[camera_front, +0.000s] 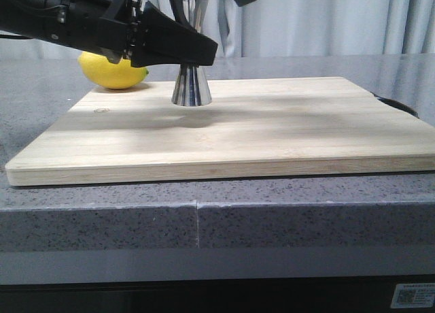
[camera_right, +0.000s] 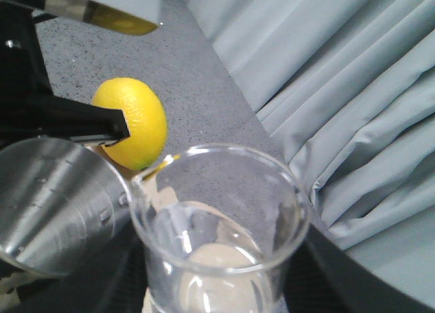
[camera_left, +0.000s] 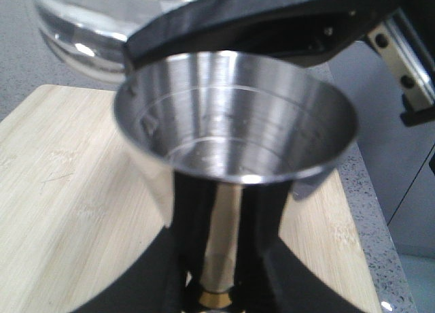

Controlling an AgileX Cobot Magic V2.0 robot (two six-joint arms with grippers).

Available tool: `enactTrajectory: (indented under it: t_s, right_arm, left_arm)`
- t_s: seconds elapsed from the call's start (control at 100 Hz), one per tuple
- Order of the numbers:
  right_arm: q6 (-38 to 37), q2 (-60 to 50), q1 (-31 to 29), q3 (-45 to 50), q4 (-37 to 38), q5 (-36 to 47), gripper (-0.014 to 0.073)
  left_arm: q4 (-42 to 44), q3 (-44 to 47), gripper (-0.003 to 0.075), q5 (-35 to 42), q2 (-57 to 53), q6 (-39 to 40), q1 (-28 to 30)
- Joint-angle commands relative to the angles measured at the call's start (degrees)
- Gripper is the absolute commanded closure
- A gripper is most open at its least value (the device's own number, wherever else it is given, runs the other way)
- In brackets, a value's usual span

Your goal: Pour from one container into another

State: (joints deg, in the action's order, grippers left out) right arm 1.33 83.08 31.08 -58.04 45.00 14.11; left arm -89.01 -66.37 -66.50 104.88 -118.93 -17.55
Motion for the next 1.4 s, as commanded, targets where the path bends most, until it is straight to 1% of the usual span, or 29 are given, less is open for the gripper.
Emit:
enactTrajectory:
  t_s: [0.0,0.23,0.47,0.97,1.39]
  right_arm:
    - [0.1,-2.0,-0.1,-2.1,0.6,3.7,0.0347]
    - [0.1,-2.0,-0.1,-2.1,2.1,3.7,0.0347]
    - [0.1,-2.0,-0.1,-4.4,3.2,2.3,0.0347]
    - [0.1,-2.1,-0.1,-4.6,5.5,0.9,0.0347]
    - [0.1,-2.5,-0.1,-4.6,6.0,0.7,0.0347]
  left_arm:
    - [-3.9,-1.6,0.0739,-5.8,-3.2,0.4,-0.6]
    - [-3.9,-1.6,0.0739,-5.8,-3.2,0.4,-0.6]
    - [-3.9,-1.6,0.0739,-5.8,-3.2,0.4,-0.6]
    - [-3.9,-1.6,0.0739,-5.6,-3.2,0.4,-0.6]
    - [-3.9,-1.6,0.0739,-5.6,-3.2,0.4,-0.6]
